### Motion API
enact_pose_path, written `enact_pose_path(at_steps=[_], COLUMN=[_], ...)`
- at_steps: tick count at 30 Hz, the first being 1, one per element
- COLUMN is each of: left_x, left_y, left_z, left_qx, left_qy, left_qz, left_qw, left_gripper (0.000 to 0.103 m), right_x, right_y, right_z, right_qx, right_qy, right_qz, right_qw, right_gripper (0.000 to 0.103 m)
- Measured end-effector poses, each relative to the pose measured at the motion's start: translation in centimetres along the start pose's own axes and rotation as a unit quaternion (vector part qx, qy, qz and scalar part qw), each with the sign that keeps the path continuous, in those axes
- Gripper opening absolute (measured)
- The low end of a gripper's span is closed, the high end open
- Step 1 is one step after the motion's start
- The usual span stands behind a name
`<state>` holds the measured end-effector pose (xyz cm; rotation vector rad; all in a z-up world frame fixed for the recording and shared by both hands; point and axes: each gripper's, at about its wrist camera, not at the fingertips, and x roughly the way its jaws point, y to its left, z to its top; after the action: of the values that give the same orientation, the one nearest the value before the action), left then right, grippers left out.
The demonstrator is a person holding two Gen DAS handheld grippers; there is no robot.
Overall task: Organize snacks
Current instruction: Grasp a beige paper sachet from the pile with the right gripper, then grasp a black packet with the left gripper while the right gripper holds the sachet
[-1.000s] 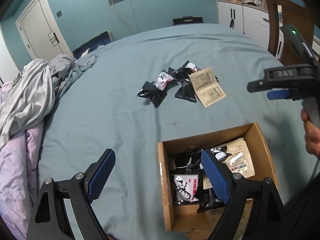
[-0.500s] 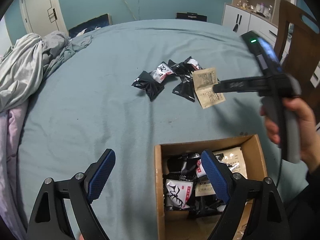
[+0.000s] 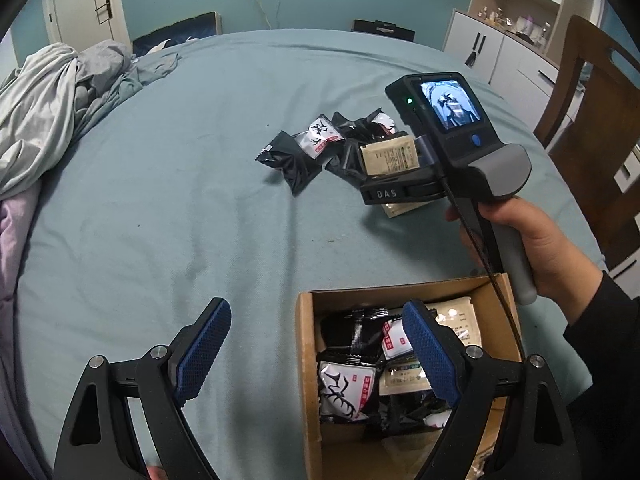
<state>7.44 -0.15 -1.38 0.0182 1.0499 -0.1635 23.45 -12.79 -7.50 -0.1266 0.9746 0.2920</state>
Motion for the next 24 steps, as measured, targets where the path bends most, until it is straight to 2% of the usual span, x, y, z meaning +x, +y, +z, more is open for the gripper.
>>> enact_pose_path(at_steps=[4,7,10,15,18,22,24], left_x=[-0.1,-1.1,-2.1,-2.5,-2.9,-2.3,-1.2], left_y=[-0.2,0.0,0.1,-0.4,-0.6,-1.4,-1.4], left_z=[0.1,0.3,0.3,0.0,1.2,5.3,7.0], left_qx=[0.005,-0.009,-0.013,0.007,0.007,0.025,0.024], left_qy=[-0.006,-0.026,-0.038,-0.047,-0.041,-0.025,-0.013], left_qz=[0.011,0.022,0.019,0.038,0.033,0.016,0.011], left_qw=[0.9999,0.9994,0.9990,0.9981,0.9986,0.9993,0.9996], left_gripper=[0.089,0.089,0.089,0.089,0.089,0.099,0.101], right_x=[-0.5,-1.8,-4.2,-9.7,-14.1,-19.3,-21.0], right_y=[-1.1,-2.2,-3.8,-5.8,-6.0,-5.8,-5.9], right_z=[-0.3,-1.0,-1.7,-3.1,-5.0,-9.0,-10.7], right_qx=[0.033,0.060,0.103,0.157,0.183,0.202,0.213], right_qy=[0.000,-0.006,-0.018,-0.028,-0.023,-0.048,-0.055], right_qz=[0.008,0.012,0.031,0.038,0.028,0.037,0.017], right_qw=[0.999,0.998,0.994,0.987,0.982,0.977,0.975], right_gripper=[0.077,0.074,0.074,0.074,0.074,0.074,0.074])
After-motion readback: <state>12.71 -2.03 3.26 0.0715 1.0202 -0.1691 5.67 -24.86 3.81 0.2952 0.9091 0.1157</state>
